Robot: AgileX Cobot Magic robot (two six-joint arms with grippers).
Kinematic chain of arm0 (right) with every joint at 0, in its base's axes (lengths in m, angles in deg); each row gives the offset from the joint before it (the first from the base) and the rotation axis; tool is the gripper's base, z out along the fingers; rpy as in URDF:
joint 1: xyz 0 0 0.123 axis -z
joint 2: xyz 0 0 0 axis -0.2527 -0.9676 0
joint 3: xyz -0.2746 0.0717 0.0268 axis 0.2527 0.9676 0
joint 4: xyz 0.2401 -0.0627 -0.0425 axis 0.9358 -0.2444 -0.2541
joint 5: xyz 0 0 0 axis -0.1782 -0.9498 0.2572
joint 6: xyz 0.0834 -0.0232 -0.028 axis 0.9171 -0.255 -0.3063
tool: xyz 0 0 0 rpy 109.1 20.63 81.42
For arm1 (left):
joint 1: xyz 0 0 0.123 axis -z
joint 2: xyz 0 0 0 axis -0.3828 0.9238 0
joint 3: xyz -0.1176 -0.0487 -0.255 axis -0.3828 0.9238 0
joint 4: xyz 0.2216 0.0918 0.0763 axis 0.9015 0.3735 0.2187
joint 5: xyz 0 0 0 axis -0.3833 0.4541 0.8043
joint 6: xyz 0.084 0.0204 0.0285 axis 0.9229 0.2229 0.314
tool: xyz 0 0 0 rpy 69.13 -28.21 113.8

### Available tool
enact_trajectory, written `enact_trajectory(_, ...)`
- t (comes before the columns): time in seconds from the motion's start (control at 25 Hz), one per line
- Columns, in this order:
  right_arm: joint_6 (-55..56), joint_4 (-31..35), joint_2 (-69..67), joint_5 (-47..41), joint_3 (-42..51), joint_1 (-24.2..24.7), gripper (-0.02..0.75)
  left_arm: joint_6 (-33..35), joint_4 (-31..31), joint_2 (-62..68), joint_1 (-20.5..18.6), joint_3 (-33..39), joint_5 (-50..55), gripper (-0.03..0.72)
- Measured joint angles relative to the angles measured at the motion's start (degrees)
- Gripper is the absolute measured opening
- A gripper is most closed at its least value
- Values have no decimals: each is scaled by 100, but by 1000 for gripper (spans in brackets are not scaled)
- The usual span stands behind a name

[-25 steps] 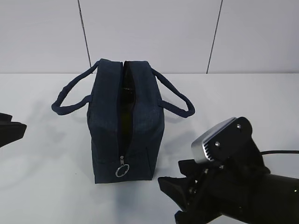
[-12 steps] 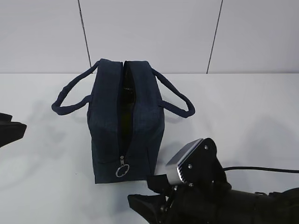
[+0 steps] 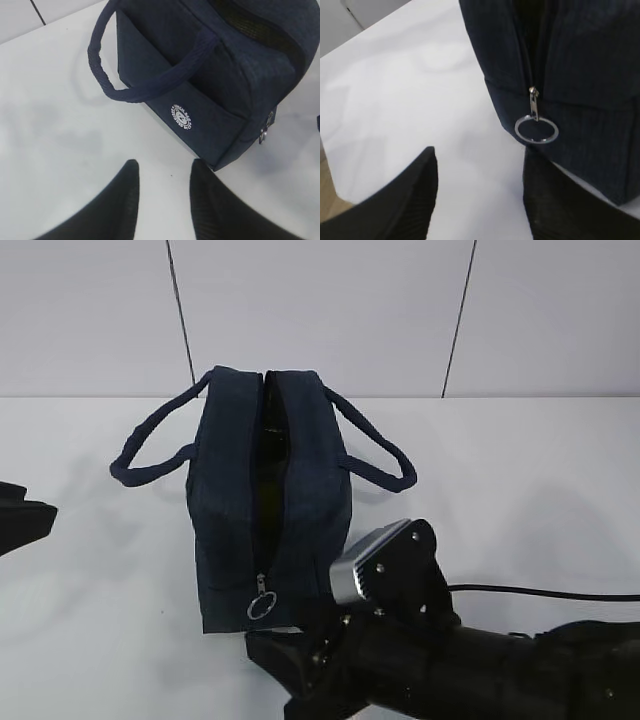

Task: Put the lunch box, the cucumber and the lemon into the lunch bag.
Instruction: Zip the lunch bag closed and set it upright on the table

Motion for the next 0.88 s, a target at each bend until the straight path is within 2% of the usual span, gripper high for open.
enact_trajectory(0.4,35,10,-473,-306,-548,0,400,0,-3,0,0,0,0,252)
enact_trajectory(0.64,54,92,-618,-863,-836,0,400,9,-13,0,0,0,0,252)
enact_trajectory(0.88,136,115,-726,-910,-1040,0,400,9,-13,0,0,0,-26,252)
